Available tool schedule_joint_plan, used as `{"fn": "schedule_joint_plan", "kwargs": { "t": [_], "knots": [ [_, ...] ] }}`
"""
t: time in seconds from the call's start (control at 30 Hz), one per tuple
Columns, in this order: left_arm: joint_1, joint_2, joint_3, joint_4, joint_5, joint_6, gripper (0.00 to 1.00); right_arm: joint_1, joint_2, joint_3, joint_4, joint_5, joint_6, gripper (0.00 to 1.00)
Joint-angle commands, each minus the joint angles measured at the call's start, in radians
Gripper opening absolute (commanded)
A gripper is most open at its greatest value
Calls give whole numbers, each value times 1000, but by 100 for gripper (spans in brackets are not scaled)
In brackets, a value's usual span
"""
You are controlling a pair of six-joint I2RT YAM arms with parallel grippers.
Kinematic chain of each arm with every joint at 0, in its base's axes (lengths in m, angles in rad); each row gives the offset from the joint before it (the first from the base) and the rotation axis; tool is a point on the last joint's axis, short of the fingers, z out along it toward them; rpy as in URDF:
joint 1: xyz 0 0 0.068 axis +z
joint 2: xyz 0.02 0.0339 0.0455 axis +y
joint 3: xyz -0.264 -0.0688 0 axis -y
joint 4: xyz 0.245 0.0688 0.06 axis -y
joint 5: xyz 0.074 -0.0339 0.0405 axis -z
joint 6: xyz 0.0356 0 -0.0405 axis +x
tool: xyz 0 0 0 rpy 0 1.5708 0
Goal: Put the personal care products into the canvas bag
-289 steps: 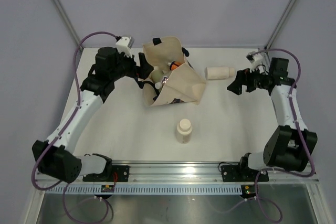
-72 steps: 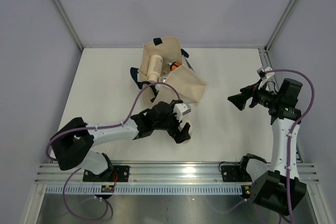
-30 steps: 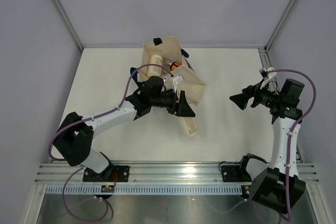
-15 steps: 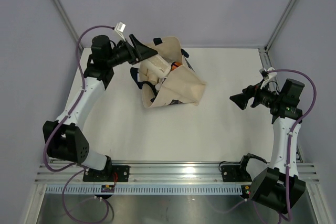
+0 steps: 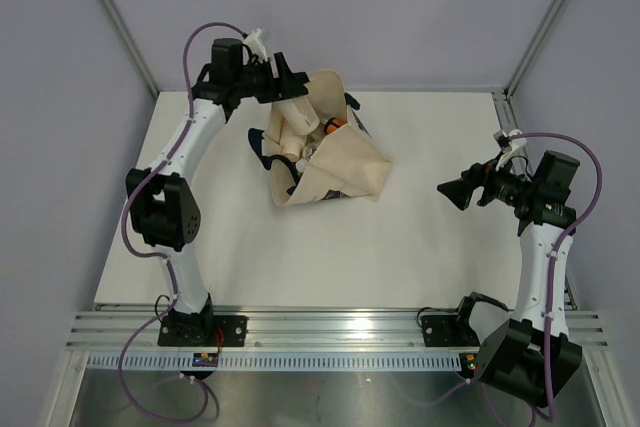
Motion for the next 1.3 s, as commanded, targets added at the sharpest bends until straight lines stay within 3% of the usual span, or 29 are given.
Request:
{"fn": "schedule_joint_plan", "kwargs": {
  "t": [0.0, 0.13, 0.2, 0.23, 0.3, 0.33, 0.37, 0.53, 0.7, 0.87, 0.97, 1.0, 1.13, 1.27],
  "knots": [
    [-64, -1, 50, 24, 11, 57, 0, -8, 0, 40, 5, 6, -24, 100],
    [-100, 37, 53, 30, 8, 47, 0, -8, 5, 38, 2, 12, -28, 100],
    [-110, 46, 54, 36, 8, 41, 12, -8, 8, 38, 2, 15, -31, 100],
    [-119, 57, 59, 36, 7, 37, 24, -8, 9, 38, 1, 19, -31, 100],
    [-125, 72, 69, 25, 7, 29, 33, -10, 9, 38, -2, 24, -36, 99],
    [-125, 77, 77, 19, 5, 27, 58, -10, 8, 37, -2, 24, -38, 100],
    [-125, 77, 80, 16, 5, 29, 98, -10, 9, 38, -4, 27, -41, 99],
    [-124, 68, 166, -76, -47, 92, 99, -19, 3, 38, -14, 35, -51, 100],
    [-119, 63, 368, -237, -165, 191, 99, -22, -3, 38, -24, 52, -70, 100],
    [-102, -54, 343, -272, -231, 242, 99, -25, -23, 46, -30, 105, -74, 99],
    [-102, -239, 154, -224, -307, 326, 99, -60, -78, 50, 34, 299, 23, 100],
    [-102, -306, -24, -188, -323, 339, 99, -74, -90, 52, 42, 318, 40, 99],
    [-101, -631, -449, -4, -361, 391, 99, -102, -179, 29, 113, 413, 134, 100],
    [-98, -871, -728, 33, -418, 391, 99, -103, -251, 4, 211, 629, 290, 100]
  ]
}}
